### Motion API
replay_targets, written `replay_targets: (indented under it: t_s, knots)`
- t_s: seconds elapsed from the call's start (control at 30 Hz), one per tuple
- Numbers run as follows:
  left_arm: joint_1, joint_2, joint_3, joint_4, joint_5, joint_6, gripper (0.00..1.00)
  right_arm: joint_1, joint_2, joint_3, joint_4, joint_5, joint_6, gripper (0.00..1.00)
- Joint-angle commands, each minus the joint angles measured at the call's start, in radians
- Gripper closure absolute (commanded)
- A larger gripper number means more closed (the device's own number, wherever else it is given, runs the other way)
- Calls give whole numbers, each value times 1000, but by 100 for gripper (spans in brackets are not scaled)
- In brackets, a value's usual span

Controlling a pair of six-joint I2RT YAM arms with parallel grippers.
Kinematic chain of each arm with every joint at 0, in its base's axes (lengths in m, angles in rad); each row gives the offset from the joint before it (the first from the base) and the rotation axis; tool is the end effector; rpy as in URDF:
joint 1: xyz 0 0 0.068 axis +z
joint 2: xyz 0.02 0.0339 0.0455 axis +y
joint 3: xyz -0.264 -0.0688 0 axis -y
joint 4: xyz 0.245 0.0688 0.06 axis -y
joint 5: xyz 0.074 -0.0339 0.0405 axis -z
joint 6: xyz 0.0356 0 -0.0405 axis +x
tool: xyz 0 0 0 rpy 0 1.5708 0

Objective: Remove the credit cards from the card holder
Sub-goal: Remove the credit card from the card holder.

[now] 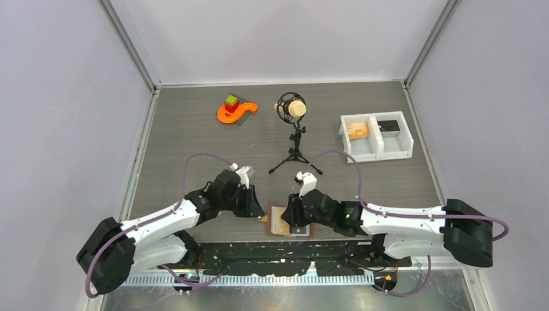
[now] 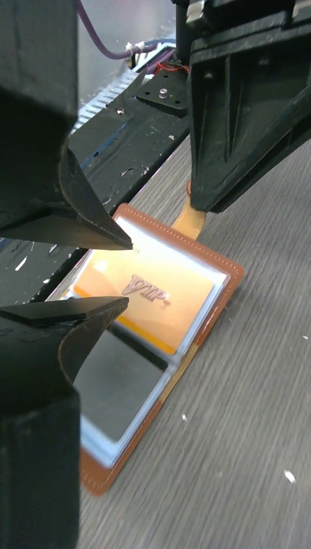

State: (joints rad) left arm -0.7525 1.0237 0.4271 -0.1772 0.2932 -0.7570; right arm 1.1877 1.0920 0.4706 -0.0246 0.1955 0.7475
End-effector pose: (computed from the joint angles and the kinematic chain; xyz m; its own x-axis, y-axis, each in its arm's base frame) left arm 0.1363 -0.1417 0.1754 -0.9238 -0.0357 -0.3812 0.2350 0.7333 -0.6380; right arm 0.0885 0.2010 0.1884 -0.7441 -0.0624 -0.6651 -0.4718 0.7540 0.4571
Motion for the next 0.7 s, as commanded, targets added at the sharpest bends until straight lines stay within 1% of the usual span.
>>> replay_targets:
  t_s: [0.0,0.13,0.27,0.43,0.5,0.67]
  knots:
    - [1,53,-49,147,67,-23,85,-22,79,-18,191,-86,65,61]
    - [0,34,-90,135,31,-22,86,-31,112,-35,199,-93,80,62]
    - [1,-45,-103,60,-11,-24,85,-32,73,-58,159,-73,80,62]
    - [1,-168,-92,-15,-43,-29,67,-35,18,-87,143,-62,78,62]
    - [1,-201,-80,-25,-31,-33,64,-36,17,-91,148,-64,78,62]
    - [-4,-240,-53,-1,2,-47,62,-38,47,-96,176,-79,81,63]
